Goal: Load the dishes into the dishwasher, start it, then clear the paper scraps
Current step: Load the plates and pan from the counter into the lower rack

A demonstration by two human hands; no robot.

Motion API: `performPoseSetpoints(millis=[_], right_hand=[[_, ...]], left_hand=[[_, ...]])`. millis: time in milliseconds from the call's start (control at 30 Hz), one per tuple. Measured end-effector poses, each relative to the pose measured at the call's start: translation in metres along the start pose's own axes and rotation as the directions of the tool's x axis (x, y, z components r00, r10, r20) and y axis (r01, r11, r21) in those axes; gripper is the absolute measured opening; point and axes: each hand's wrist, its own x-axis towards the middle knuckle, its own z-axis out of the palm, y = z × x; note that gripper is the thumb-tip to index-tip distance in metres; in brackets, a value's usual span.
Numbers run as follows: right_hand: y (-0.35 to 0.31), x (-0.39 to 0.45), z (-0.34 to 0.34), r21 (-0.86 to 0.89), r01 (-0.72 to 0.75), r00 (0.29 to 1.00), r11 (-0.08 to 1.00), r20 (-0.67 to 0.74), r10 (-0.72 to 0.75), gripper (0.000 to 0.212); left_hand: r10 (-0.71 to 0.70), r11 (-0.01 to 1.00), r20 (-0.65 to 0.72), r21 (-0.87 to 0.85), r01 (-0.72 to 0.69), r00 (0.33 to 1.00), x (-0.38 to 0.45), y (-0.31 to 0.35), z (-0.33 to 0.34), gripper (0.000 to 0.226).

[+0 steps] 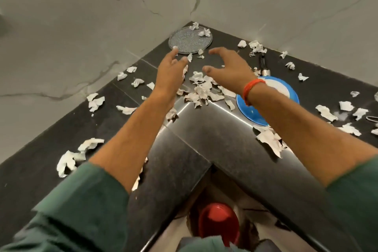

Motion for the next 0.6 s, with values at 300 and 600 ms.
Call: performPoseSetpoints(millis=[300,600], right_hand=[[0.048,0.108,0.041,-0.521,0.109,0.982,0.846,0.189,-0.010,0.062],[0.094,0.188,0.067,-0.711,0.246,0.944,0.659,0.329,0.002,0.057]], left_hand=[[0.040,0.705,0.078,0.704,-0.084,0.996,0.132,-0.053,-0.031,0.051],[0.000,0.109,0.481,0.871,-0.478,0.877,0.233,-0.068,-0.004,0.055]])
